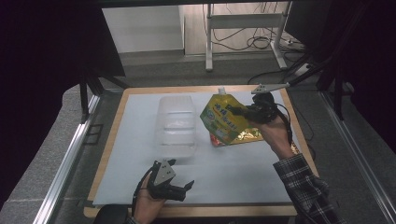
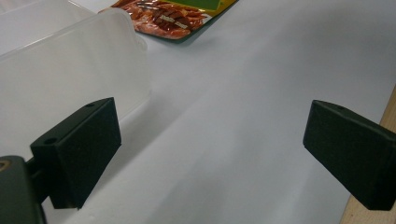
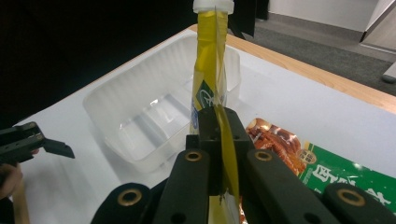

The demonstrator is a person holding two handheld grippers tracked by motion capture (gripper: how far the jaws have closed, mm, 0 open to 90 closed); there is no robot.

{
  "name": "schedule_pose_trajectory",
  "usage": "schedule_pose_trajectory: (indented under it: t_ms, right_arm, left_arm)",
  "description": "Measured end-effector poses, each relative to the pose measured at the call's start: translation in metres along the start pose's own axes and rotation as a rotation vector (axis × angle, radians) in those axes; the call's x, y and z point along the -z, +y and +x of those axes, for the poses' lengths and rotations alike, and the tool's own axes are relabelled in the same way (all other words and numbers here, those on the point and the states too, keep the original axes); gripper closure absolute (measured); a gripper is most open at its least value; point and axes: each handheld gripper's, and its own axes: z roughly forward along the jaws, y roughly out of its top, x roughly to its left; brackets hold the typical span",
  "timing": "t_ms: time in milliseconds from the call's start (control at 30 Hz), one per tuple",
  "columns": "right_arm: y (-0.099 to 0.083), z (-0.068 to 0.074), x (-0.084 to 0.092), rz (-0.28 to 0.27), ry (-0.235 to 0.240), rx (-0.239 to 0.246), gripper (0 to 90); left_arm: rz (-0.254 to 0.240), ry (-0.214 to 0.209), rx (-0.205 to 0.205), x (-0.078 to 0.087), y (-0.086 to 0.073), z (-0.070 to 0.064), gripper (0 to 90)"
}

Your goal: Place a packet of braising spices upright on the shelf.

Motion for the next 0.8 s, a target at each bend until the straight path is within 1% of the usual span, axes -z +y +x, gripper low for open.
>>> schedule_pose_trajectory:
  t_ms: [267, 433, 800]
  right_arm:
    - [0.007, -0.007, -0.009, -0.001, 0.011, -0.004, 88.9]
    - [0.013, -0.01, -0.013, 0.002, 0.007, 0.002, 88.9]
    - [0.029, -0.015, -0.026, -0.008, 0.017, 0.011, 88.9]
  left_arm:
    - [0.002, -0.007, -0.011, 0.0, 0.001, -0.001, 4.2]
    - [0.008, -0.013, -0.016, -0.001, 0.0, -0.002, 4.1]
    - [-0.001, -0.001, -0.034, 0.0, 0.0, -0.003, 3.7]
